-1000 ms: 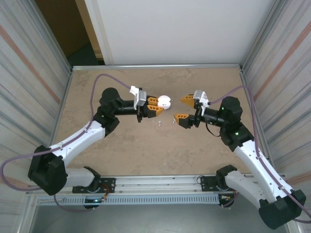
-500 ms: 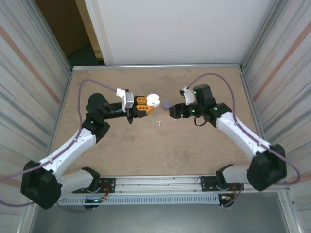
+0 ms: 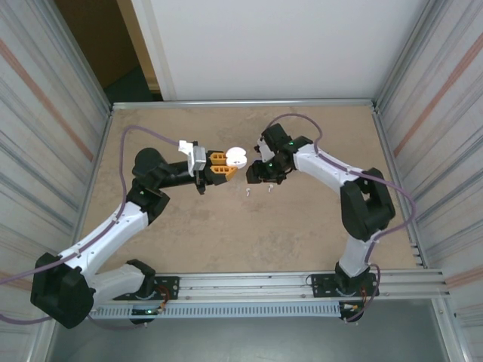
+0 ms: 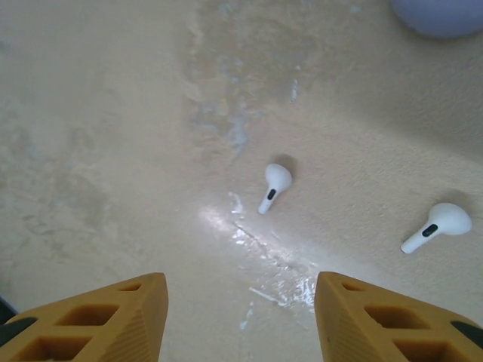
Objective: Insert wireless bluetooth earbuds into charging case
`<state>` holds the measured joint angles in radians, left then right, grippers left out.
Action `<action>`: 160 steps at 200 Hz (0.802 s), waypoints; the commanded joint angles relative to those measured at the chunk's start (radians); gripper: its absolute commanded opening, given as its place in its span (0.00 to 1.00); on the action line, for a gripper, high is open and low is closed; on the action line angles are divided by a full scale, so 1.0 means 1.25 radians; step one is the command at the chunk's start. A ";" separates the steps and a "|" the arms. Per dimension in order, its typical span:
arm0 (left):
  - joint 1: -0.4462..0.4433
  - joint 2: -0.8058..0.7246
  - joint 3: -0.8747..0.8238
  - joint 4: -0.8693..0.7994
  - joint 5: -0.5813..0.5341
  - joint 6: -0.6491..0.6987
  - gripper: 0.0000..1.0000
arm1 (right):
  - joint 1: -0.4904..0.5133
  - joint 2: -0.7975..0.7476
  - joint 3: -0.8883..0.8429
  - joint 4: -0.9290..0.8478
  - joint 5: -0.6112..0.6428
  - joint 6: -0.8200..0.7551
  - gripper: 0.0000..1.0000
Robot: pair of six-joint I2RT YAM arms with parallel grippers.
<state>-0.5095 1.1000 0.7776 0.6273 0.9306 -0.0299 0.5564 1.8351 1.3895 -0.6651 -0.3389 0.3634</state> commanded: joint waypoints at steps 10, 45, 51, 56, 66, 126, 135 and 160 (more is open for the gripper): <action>0.004 -0.016 -0.002 0.032 -0.005 -0.002 0.00 | 0.021 0.084 0.073 -0.065 0.015 0.025 0.49; 0.003 -0.014 -0.002 0.031 -0.009 0.000 0.00 | 0.038 0.154 0.122 -0.075 0.026 0.025 0.46; 0.003 -0.012 -0.001 0.030 -0.009 0.000 0.00 | 0.040 0.162 0.126 -0.075 0.027 0.027 0.45; 0.003 -0.011 0.000 0.030 -0.007 0.001 0.00 | 0.042 0.171 0.130 -0.075 0.027 0.027 0.45; 0.003 -0.009 0.002 0.030 -0.007 0.000 0.00 | 0.044 0.185 0.136 -0.075 0.030 0.029 0.43; 0.003 -0.001 0.003 0.033 -0.003 -0.001 0.00 | 0.044 0.223 0.158 -0.080 0.048 0.028 0.40; 0.004 0.000 0.006 0.033 -0.001 -0.001 0.00 | 0.045 0.227 0.159 -0.080 0.050 0.028 0.40; 0.003 0.005 0.008 0.033 0.008 -0.003 0.00 | 0.044 0.239 0.163 -0.078 0.054 0.026 0.37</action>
<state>-0.5098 1.1019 0.7773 0.6338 0.9314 -0.0296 0.6086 2.1067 1.5635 -0.7353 -0.2897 0.3851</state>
